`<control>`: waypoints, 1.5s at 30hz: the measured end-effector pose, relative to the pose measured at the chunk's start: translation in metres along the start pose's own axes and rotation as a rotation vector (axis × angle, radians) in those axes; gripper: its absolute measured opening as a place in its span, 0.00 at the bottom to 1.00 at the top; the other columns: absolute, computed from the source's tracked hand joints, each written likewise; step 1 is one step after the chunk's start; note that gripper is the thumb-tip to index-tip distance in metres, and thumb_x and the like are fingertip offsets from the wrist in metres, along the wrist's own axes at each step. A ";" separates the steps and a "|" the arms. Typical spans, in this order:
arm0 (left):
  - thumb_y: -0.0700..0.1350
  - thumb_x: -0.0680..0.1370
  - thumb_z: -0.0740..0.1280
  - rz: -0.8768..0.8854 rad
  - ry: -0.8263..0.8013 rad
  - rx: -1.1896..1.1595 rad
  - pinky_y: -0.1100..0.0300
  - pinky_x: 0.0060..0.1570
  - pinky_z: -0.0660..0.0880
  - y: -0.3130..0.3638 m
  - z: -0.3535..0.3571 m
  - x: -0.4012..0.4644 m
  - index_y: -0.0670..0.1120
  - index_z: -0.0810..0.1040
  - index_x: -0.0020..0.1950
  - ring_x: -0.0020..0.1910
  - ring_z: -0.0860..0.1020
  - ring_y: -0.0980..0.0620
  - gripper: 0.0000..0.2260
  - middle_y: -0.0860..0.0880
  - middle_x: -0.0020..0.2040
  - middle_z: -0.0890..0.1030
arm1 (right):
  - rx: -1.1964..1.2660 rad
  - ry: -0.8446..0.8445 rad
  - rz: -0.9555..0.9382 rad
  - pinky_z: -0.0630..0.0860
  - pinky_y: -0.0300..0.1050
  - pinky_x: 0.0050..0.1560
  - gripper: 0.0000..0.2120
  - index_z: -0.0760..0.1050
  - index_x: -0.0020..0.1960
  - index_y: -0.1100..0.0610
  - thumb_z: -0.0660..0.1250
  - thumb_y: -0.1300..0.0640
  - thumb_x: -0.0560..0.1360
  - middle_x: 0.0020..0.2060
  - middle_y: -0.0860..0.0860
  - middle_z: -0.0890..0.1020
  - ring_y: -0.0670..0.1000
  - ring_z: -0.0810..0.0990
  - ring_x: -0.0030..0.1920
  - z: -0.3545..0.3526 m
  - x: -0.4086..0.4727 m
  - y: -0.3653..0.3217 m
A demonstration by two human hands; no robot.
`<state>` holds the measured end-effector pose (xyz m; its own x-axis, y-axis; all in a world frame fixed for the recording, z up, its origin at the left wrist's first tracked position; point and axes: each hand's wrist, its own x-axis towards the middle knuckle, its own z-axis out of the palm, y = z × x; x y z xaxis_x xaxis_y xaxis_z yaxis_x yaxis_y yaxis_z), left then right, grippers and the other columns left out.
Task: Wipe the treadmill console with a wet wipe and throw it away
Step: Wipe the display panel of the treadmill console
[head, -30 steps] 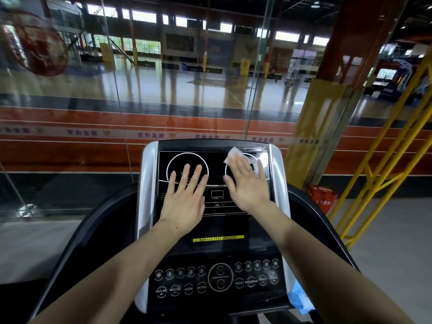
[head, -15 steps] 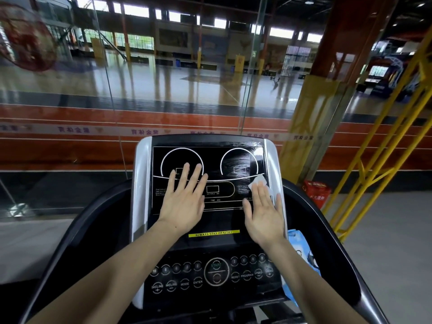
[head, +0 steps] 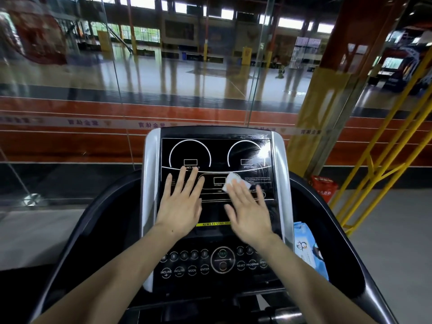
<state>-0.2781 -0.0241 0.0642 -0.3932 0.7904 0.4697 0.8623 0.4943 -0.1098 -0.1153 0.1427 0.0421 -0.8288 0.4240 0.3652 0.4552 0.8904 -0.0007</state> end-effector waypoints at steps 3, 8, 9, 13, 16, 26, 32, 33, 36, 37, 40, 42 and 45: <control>0.52 0.84 0.58 -0.004 -0.014 -0.009 0.34 0.80 0.49 -0.001 -0.002 -0.009 0.47 0.56 0.84 0.84 0.45 0.39 0.29 0.44 0.86 0.51 | 0.023 0.034 0.198 0.44 0.59 0.84 0.32 0.52 0.86 0.51 0.41 0.39 0.85 0.84 0.48 0.54 0.46 0.48 0.84 -0.005 0.003 0.042; 0.52 0.84 0.58 0.001 -0.024 -0.021 0.35 0.80 0.50 0.001 -0.003 -0.014 0.47 0.58 0.84 0.84 0.46 0.40 0.29 0.45 0.85 0.53 | 0.146 0.045 0.262 0.42 0.59 0.83 0.31 0.52 0.85 0.50 0.39 0.40 0.86 0.84 0.51 0.56 0.53 0.50 0.85 -0.009 0.022 0.008; 0.52 0.84 0.58 0.005 -0.026 -0.018 0.35 0.80 0.49 0.002 -0.002 -0.015 0.47 0.58 0.84 0.84 0.46 0.40 0.28 0.45 0.85 0.53 | 0.137 0.034 0.168 0.42 0.60 0.83 0.29 0.53 0.85 0.49 0.40 0.41 0.87 0.84 0.50 0.56 0.52 0.50 0.85 -0.005 0.014 -0.008; 0.53 0.84 0.58 0.028 -0.032 -0.033 0.35 0.81 0.49 0.009 0.001 -0.018 0.47 0.58 0.84 0.84 0.46 0.40 0.28 0.45 0.85 0.52 | 0.073 -0.009 0.037 0.43 0.61 0.83 0.27 0.55 0.85 0.47 0.43 0.41 0.87 0.84 0.46 0.55 0.45 0.47 0.84 0.009 -0.032 -0.019; 0.54 0.85 0.54 0.038 -0.051 -0.044 0.35 0.81 0.47 0.014 0.002 -0.020 0.48 0.54 0.85 0.84 0.42 0.40 0.29 0.45 0.86 0.47 | 0.062 -0.016 0.196 0.39 0.57 0.83 0.30 0.53 0.85 0.48 0.41 0.39 0.86 0.84 0.45 0.54 0.45 0.48 0.84 0.008 -0.043 0.014; 0.53 0.85 0.53 0.063 -0.066 -0.081 0.35 0.81 0.46 0.021 0.001 -0.024 0.48 0.54 0.85 0.84 0.42 0.39 0.28 0.46 0.86 0.46 | 0.169 0.030 0.289 0.41 0.48 0.83 0.31 0.49 0.85 0.57 0.48 0.44 0.88 0.85 0.54 0.49 0.50 0.47 0.85 -0.025 0.022 0.044; 0.53 0.85 0.54 0.034 -0.092 -0.076 0.35 0.81 0.47 0.030 -0.002 -0.030 0.47 0.57 0.84 0.84 0.44 0.39 0.28 0.45 0.86 0.49 | 0.074 0.123 0.195 0.61 0.57 0.80 0.23 0.68 0.78 0.62 0.54 0.53 0.87 0.78 0.61 0.70 0.61 0.69 0.77 -0.042 0.066 0.057; 0.53 0.85 0.53 0.027 -0.099 -0.076 0.35 0.81 0.47 0.033 -0.001 -0.034 0.47 0.57 0.84 0.84 0.44 0.39 0.28 0.45 0.86 0.49 | 0.069 0.145 0.149 0.65 0.58 0.78 0.21 0.71 0.76 0.63 0.57 0.55 0.87 0.75 0.61 0.74 0.62 0.72 0.75 -0.039 0.058 0.056; 0.53 0.85 0.53 -0.015 -0.121 -0.098 0.35 0.81 0.48 0.045 -0.001 -0.043 0.48 0.56 0.84 0.84 0.43 0.40 0.28 0.45 0.86 0.48 | 0.084 0.216 0.041 0.80 0.57 0.66 0.14 0.81 0.65 0.63 0.67 0.63 0.81 0.65 0.59 0.83 0.62 0.82 0.66 -0.023 0.025 0.059; 0.53 0.84 0.54 -0.028 -0.132 -0.107 0.35 0.81 0.48 0.050 -0.001 -0.045 0.48 0.56 0.84 0.84 0.43 0.40 0.28 0.45 0.86 0.49 | 0.091 0.224 0.037 0.83 0.57 0.61 0.12 0.84 0.61 0.62 0.71 0.66 0.78 0.60 0.58 0.86 0.61 0.84 0.62 -0.018 0.018 0.062; 0.53 0.84 0.54 -0.039 -0.166 -0.102 0.35 0.81 0.49 0.068 -0.004 -0.051 0.48 0.56 0.84 0.84 0.43 0.40 0.29 0.44 0.86 0.49 | 0.108 0.200 -0.003 0.84 0.56 0.48 0.13 0.85 0.51 0.59 0.73 0.73 0.72 0.47 0.53 0.87 0.60 0.84 0.47 -0.007 0.009 0.075; 0.53 0.84 0.54 -0.045 -0.175 -0.096 0.35 0.81 0.49 0.079 -0.007 -0.051 0.48 0.56 0.84 0.84 0.43 0.40 0.28 0.44 0.86 0.48 | 0.142 0.182 -0.027 0.83 0.57 0.46 0.11 0.84 0.49 0.59 0.71 0.72 0.72 0.45 0.53 0.86 0.60 0.82 0.43 -0.008 0.010 0.081; 0.53 0.84 0.54 -0.076 -0.172 -0.096 0.35 0.81 0.49 0.096 -0.010 -0.052 0.48 0.57 0.84 0.84 0.45 0.40 0.28 0.45 0.86 0.50 | 0.259 0.165 0.027 0.82 0.60 0.46 0.11 0.84 0.49 0.60 0.70 0.72 0.73 0.44 0.56 0.85 0.62 0.81 0.42 -0.014 0.010 0.083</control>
<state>-0.1716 -0.0215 0.0375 -0.5000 0.8061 0.3164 0.8512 0.5248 0.0081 -0.0816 0.2187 0.0585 -0.7435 0.4346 0.5082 0.3607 0.9006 -0.2423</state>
